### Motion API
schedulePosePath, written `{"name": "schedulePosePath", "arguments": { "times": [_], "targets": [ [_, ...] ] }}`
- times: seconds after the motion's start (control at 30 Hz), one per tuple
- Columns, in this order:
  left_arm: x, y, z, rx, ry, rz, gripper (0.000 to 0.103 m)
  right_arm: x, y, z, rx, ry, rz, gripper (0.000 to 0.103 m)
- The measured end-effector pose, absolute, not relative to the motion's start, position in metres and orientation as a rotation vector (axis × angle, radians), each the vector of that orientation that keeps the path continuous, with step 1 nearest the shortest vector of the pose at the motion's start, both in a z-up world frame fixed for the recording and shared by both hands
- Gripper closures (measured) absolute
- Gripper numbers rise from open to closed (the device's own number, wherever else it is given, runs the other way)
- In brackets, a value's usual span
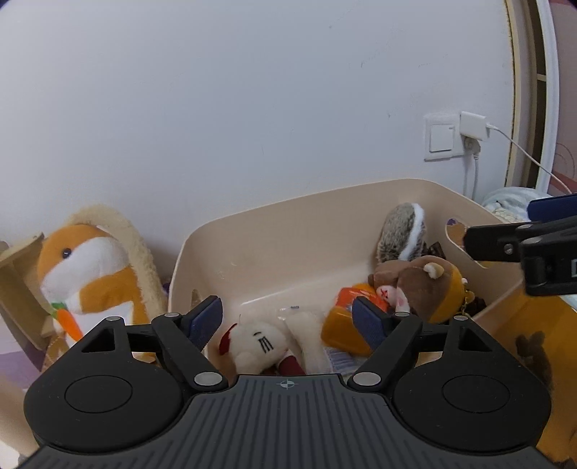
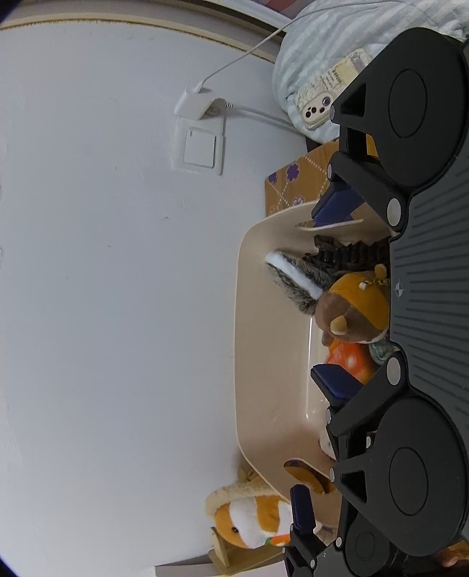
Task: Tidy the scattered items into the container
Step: 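Carry the orange bottle and brown plush into the basket and open both grippers, then move the left gripper to the black star-printed box while the right approaches the antlered plush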
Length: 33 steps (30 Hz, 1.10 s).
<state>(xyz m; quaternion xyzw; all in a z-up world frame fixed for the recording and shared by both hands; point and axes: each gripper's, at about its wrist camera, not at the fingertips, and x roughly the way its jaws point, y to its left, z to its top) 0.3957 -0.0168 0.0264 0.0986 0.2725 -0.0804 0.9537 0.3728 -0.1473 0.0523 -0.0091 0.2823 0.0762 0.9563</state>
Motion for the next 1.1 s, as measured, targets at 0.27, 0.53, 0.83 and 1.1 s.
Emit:
{"name": "schedulePosePath", "arguments": {
  "times": [0.27,0.53,0.83,1.1],
  "targets": [
    [0.361,0.008,0.036,0.211,0.542,-0.152,0.021,0.334,-0.162,0.067,-0.022,0.54,0.154,0.011],
    [0.325,0.046,0.033,0.211,0.566,-0.154,0.02,0.28,-0.177,0.075,-0.067,0.49,0.142,0.003],
    [0.317,0.073,-0.001,0.313,0.668,-0.234,0.019,0.254,-0.203,0.039,-0.084,0.55,0.105,0.0],
    [0.342,0.081,-0.037,0.343,0.766,-0.31,0.019,0.264,-0.229,-0.011,-0.011,0.679,0.056,0.0]
  ]
}}
